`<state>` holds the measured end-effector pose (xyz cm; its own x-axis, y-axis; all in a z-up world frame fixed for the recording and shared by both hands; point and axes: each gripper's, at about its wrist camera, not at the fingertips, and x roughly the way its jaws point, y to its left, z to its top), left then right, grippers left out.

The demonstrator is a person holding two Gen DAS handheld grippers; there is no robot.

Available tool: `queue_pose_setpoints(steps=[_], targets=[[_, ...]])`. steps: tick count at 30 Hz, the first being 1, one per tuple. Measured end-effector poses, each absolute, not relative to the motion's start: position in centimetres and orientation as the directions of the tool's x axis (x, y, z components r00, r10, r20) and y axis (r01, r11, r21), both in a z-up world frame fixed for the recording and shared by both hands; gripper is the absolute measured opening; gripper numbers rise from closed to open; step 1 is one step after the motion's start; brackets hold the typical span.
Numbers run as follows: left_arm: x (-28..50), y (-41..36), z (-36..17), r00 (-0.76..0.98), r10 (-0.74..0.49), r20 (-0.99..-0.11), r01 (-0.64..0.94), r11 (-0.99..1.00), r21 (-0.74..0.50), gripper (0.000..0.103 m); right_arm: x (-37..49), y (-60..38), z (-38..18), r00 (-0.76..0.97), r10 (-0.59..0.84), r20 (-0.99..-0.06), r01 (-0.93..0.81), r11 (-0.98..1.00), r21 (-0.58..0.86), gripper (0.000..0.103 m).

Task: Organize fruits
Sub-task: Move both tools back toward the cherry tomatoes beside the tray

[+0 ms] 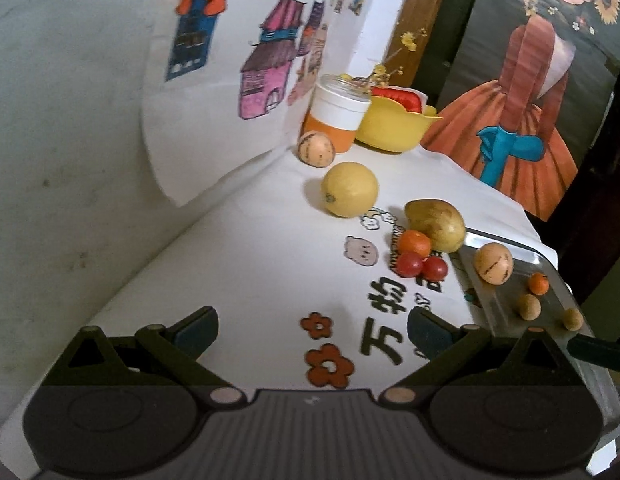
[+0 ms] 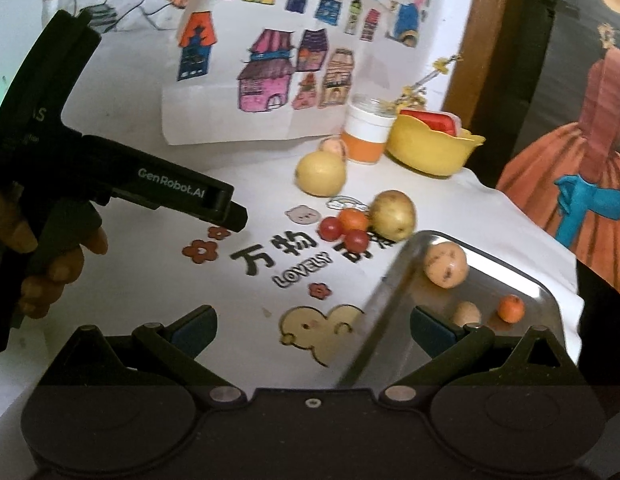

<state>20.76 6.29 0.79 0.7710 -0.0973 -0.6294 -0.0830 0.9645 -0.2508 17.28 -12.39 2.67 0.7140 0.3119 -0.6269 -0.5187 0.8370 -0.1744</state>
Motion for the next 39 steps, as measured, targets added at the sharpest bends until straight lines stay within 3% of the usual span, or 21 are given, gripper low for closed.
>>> queue_pose_setpoints(steps=[18,39], targets=[[21.9,7.4,0.4,0.762,-0.115,-0.637,-0.072,0.963,-0.26,0.103,19.2,-10.6,1.7,0.715,0.294,-0.635,-0.545,0.803,-0.241,0.102],[25.2,4.5,0.3,0.736,-0.2,-0.646,0.029,0.964,-0.265,0.103,23.7,-13.1,1.6,0.774,0.2,-0.6,-0.46,0.83,-0.316,0.102]])
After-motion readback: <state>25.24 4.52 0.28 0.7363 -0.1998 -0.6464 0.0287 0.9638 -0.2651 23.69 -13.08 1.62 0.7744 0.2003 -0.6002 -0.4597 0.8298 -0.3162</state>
